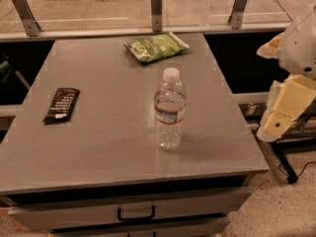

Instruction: Knock water bottle over

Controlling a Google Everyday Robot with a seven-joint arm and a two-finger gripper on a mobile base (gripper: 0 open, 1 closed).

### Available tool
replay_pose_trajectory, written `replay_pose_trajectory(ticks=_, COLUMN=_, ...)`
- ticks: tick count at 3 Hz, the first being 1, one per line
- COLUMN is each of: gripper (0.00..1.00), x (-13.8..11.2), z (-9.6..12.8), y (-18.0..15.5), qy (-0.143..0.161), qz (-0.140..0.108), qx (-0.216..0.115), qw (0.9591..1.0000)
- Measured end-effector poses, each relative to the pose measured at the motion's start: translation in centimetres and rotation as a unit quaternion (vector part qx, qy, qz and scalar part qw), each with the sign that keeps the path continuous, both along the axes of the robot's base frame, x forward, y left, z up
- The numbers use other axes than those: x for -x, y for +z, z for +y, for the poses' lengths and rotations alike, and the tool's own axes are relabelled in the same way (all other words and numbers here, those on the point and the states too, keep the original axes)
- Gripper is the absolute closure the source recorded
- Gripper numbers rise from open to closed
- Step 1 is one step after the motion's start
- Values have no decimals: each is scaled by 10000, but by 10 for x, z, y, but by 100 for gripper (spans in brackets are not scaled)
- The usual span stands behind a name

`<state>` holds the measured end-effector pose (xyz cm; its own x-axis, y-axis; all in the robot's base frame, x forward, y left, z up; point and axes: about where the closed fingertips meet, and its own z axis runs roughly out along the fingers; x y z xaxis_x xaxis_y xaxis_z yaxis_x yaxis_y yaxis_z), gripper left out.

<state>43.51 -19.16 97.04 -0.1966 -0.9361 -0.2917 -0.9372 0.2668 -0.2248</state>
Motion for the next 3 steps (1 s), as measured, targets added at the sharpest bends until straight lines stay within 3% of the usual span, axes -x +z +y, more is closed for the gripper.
replay_pose_trajectory(ticks=1, gripper=0, x=4, z=44, y=-19, qy=239, qz=135, qx=-632, qw=9976)
replay_pose_trajectory(ticks=2, gripper=0, x=0, z=89, y=-35, qy=582, qz=144, qx=-1321, qw=9894)
replay_pose_trajectory(ticks=3, gripper=0, x=-7, z=123, y=-46, qy=882, qz=43, qx=-2001, qw=9758)
